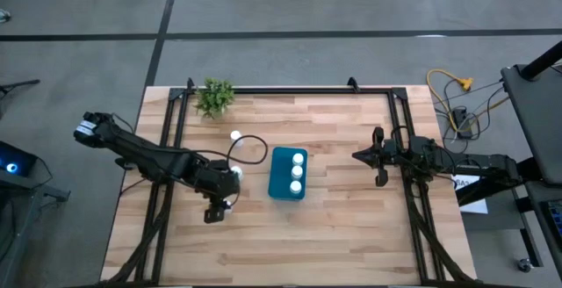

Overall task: Pick and place pill bottles into a basket
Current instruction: Put the white pill bottle into the blue container

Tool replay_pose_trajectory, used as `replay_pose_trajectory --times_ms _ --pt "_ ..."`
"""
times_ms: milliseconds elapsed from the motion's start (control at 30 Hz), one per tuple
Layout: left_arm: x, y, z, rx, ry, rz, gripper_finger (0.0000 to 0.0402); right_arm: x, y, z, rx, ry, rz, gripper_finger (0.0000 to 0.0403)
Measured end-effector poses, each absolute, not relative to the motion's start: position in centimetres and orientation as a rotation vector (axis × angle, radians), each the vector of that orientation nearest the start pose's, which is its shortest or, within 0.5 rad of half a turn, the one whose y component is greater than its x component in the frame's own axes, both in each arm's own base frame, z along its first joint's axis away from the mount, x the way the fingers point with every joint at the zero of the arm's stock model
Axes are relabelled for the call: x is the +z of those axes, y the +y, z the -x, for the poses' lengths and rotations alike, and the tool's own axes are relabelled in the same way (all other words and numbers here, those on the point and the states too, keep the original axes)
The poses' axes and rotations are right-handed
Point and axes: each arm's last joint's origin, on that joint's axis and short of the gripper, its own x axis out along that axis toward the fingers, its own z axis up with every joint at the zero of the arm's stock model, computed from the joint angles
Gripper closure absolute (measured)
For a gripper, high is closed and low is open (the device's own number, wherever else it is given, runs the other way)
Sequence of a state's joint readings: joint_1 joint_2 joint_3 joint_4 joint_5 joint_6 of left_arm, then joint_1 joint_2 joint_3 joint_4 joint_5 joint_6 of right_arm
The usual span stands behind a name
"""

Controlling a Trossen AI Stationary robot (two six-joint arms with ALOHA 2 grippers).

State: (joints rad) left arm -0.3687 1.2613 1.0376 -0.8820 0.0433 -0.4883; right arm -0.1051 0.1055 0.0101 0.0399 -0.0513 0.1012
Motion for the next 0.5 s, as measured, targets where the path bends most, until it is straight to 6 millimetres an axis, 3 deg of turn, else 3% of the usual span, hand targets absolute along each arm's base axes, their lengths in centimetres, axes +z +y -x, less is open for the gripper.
replay_pose_trajectory --times_ms 500 --pt "24.9 -9.0 -21.4 -0.091 1.189 0.254 0.0202 16.2 -0.9 -10.3 -0.057 0.054 -0.107 0.0394"
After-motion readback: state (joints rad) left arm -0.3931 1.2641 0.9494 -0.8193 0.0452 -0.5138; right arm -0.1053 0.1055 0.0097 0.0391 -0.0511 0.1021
